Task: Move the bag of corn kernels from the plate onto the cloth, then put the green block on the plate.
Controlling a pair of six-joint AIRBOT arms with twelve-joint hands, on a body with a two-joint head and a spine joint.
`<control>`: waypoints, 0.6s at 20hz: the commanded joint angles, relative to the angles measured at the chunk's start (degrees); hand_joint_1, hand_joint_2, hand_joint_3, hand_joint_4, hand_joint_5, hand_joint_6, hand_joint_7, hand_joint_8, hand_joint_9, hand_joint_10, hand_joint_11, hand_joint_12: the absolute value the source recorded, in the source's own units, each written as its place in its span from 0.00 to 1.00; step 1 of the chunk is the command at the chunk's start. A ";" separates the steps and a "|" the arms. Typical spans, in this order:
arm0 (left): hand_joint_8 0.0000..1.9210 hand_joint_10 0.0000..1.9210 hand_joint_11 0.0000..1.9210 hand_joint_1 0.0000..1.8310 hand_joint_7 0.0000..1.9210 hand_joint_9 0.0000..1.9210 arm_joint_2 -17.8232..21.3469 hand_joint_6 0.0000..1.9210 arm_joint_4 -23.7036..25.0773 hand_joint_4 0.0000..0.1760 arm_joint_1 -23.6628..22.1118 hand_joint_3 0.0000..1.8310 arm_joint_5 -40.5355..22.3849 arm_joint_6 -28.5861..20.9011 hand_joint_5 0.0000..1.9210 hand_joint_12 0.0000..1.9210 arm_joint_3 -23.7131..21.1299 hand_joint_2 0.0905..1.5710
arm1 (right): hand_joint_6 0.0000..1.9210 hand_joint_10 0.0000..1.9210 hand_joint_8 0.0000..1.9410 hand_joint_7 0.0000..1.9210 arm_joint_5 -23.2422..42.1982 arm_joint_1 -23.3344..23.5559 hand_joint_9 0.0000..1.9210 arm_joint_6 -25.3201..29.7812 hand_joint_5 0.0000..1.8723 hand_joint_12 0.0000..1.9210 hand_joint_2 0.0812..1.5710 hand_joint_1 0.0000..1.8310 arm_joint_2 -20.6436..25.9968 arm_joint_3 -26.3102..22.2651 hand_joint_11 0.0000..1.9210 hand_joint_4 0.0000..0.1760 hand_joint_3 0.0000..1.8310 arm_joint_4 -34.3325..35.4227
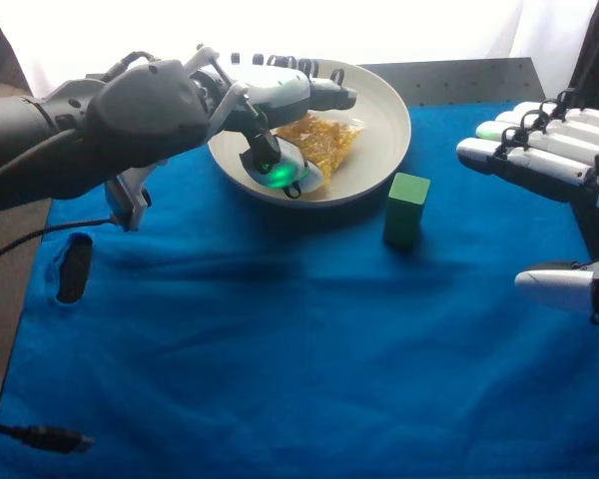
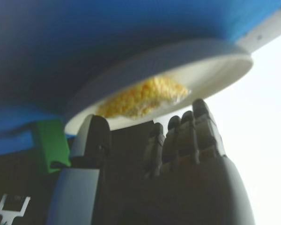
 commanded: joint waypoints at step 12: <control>0.92 0.95 0.24 0.68 0.22 0.27 0.91 0.92 -1.97 0.00 -1.04 0.00 -4.21 0.19 0.25 1.00 0.38 0.88 | 0.00 0.00 0.00 0.00 6.79 0.40 0.00 0.56 0.00 0.00 0.84 0.12 -0.30 0.43 0.00 0.00 0.00 0.79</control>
